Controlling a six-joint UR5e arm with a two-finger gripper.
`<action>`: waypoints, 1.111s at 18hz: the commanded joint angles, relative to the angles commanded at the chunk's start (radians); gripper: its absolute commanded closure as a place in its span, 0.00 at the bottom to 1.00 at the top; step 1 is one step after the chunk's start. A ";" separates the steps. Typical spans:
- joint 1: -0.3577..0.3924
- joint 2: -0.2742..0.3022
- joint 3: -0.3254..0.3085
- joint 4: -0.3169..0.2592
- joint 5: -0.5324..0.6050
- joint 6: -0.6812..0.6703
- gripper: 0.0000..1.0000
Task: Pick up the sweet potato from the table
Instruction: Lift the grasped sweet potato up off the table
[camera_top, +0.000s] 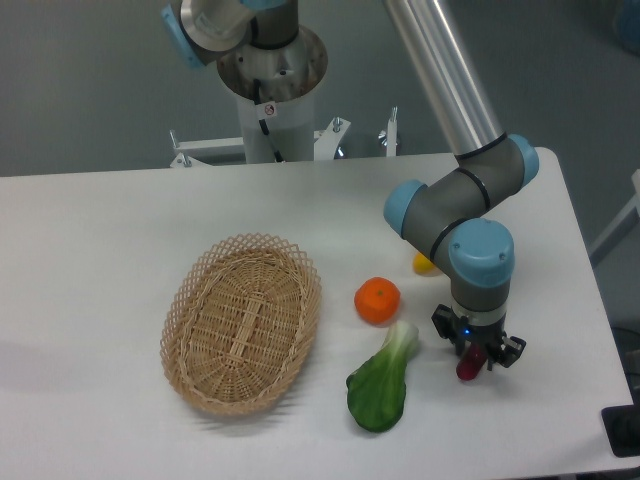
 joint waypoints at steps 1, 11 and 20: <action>0.000 0.002 0.000 0.000 0.000 0.000 0.85; 0.002 0.188 0.006 -0.050 -0.122 -0.021 0.85; -0.009 0.393 -0.012 -0.204 -0.327 -0.181 0.84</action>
